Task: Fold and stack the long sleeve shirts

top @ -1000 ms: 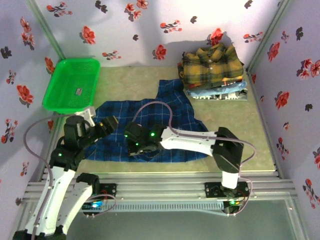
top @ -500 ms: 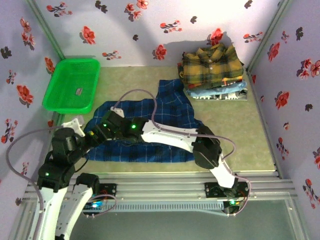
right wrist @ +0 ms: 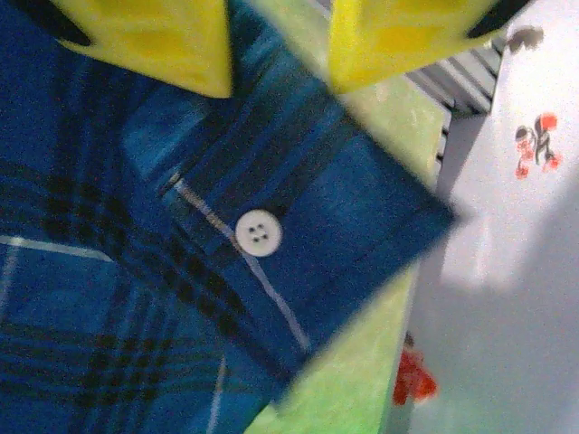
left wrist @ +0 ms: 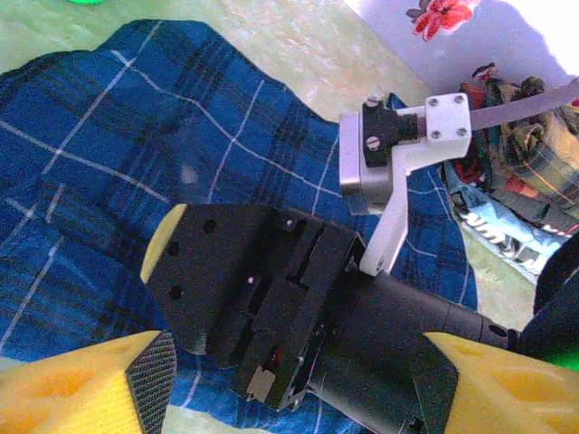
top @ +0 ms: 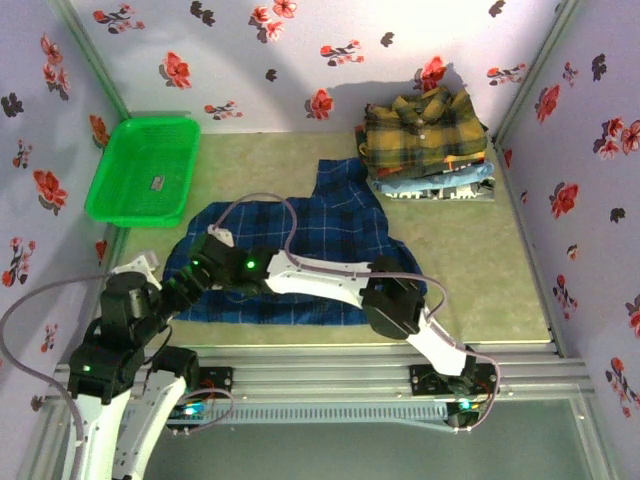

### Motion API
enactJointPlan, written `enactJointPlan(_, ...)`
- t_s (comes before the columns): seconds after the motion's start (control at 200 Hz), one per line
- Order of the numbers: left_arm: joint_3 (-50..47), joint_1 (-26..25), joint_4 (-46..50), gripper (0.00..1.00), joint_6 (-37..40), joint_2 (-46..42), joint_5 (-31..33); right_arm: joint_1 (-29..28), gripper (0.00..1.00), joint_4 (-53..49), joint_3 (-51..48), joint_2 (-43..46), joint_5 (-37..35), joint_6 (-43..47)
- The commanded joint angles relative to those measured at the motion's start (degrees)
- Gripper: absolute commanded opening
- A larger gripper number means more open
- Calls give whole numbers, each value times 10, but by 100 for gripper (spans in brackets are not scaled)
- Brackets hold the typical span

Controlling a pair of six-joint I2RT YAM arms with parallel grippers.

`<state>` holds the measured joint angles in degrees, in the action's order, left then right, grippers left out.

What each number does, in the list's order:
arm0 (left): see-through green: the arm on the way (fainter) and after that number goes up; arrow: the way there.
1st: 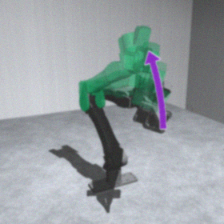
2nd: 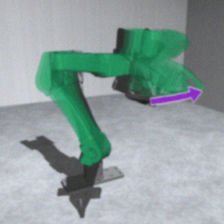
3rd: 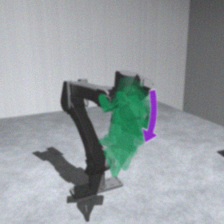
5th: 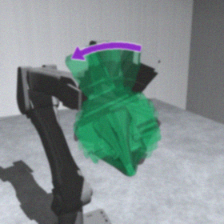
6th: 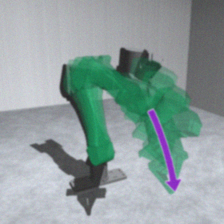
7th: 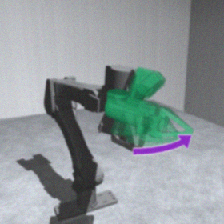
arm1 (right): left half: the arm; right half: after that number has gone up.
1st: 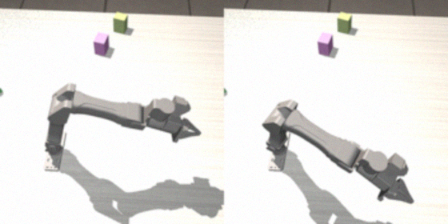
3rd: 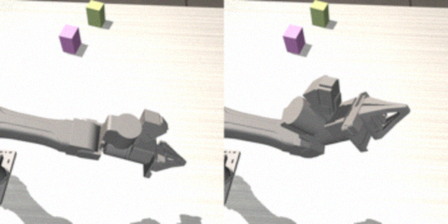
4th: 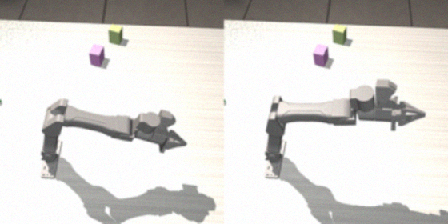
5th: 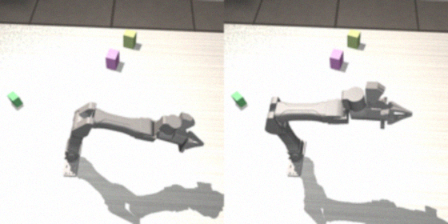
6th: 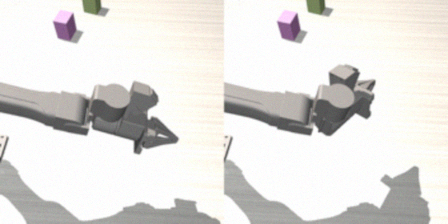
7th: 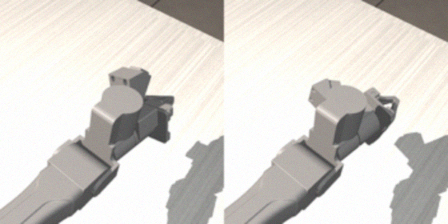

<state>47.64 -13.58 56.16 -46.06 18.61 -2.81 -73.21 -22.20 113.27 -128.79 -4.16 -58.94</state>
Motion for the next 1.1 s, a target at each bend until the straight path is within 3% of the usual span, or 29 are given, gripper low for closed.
enactJointPlan(0.0, 12, -1, 24, 73, -13, -12, 9, -9, 47, 4, -13, 5, 16, -15)
enactJointPlan(0.165, 43, -2, 74, 74, -19, -6, 50, -8, 65, -97, -89, 129, -10, -12)
enactJointPlan(0.375, 30, -2, 132, 74, -24, 60, 52, 10, 71, -151, -350, 385, -104, -14)
enactJointPlan(0.57, 2, -2, 169, 74, -35, 132, 65, 107, 67, -165, -521, 520, -78, 68)
enactJointPlan(0.65, -3, -1, 185, 75, -50, 141, 53, 135, 69, -199, -547, 546, -71, 64)
enactJointPlan(0.775, -51, -1, 181, 76, -84, 138, 10, 168, 69, -152, -625, 579, -31, 72)
enactJointPlan(0.92, -57, -1, 179, 78, -107, 150, 39, 212, 69, -140, -637, 559, 4, 109)
enactJointPlan(1.095, -51, 0, 150, 79, -105, 245, 67, 237, 69, -140, -625, 524, 37, 157)
